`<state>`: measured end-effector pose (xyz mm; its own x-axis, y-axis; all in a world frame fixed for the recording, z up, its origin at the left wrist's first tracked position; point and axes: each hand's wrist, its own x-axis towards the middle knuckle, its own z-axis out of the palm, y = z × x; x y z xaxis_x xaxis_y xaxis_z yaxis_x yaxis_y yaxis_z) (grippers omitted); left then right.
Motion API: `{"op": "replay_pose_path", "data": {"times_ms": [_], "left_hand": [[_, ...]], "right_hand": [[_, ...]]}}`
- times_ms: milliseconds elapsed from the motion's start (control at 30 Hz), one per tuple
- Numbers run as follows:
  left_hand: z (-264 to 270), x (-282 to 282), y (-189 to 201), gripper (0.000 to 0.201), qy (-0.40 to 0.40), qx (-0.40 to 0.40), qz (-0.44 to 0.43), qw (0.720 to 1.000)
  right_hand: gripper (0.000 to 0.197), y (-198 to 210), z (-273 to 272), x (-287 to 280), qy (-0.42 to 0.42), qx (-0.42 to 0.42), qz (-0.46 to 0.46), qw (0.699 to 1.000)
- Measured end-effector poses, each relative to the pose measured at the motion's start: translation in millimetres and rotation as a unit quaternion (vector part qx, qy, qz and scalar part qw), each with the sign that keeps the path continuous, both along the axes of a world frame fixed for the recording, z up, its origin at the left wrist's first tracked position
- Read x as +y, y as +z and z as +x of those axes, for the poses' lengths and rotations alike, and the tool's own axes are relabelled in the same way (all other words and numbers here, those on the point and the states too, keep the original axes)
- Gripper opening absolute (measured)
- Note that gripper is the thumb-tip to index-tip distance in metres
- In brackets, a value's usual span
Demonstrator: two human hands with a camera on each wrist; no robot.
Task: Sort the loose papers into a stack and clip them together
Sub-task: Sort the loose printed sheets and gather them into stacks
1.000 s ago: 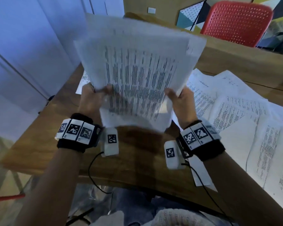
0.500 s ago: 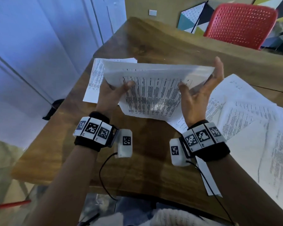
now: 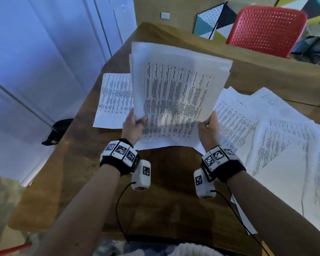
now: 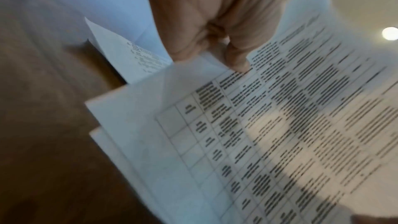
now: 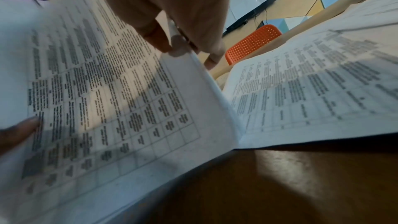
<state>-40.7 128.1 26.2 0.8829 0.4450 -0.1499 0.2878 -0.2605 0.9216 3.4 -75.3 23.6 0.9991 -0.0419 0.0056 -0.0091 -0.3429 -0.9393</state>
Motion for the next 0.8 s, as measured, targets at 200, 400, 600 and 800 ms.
{"op": "replay_pose_path", "data": {"times_ms": [200,400,600,800], "left_hand": [[38.8,65.8,24.1,0.038,0.084,-0.01,0.091,0.992],[73.5,135.6,18.3,0.036,0.155,0.054,0.144,0.976],[94.3,171.6,-5.4,0.023,0.095,0.14,0.105,0.98],[83.9,181.5,-35.8,0.014,0.044,0.254,0.169,0.951]], "right_hand": [[0.014,-2.3,26.5,48.8,0.101,0.041,-0.027,0.994],[0.035,-7.3,57.2,113.1,0.156,0.148,-0.054,0.975],[0.033,-23.3,71.4,148.5,0.148,0.205,-0.082,0.964],[0.03,-48.3,70.8,159.8,0.109,0.23,-0.238,0.937]]}}
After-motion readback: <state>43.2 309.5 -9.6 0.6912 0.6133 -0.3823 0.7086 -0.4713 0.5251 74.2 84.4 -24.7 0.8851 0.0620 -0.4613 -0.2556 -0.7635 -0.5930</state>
